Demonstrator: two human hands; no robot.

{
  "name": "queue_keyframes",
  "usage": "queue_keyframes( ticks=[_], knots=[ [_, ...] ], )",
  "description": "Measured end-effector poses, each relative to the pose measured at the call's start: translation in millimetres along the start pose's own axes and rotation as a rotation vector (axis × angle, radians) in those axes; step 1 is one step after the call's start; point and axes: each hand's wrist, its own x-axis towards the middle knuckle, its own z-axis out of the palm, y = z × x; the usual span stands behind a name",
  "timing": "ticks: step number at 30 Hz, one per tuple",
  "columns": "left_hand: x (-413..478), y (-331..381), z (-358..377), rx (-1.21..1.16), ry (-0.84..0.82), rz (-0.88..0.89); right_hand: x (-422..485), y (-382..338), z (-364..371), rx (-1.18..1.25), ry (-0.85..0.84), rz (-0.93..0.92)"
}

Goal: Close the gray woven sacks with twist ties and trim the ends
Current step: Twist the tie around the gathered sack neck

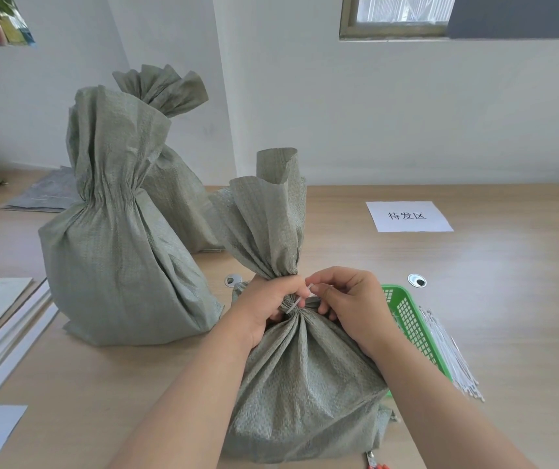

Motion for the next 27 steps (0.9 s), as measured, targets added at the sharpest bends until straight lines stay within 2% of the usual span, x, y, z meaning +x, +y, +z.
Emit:
queue_keyframes(
  ticks=[7,15,27],
  knots=[
    [-1.6,-4.6,-2.7,-0.02,-0.05,0.045,-3.5,-1.3,-3.1,-0.028,-0.021,-0.005],
    [0.0,-11.4,-6.1,0.006,-0.101,0.093,-2.0,-1.7,-9.7,0.077,-0.063,0.071],
    [-1.1,-12.4,-5.0,0.049,-0.133,0.142,4.1,-11.8,-32.0,0.058,-0.36,0.183]
  ],
)
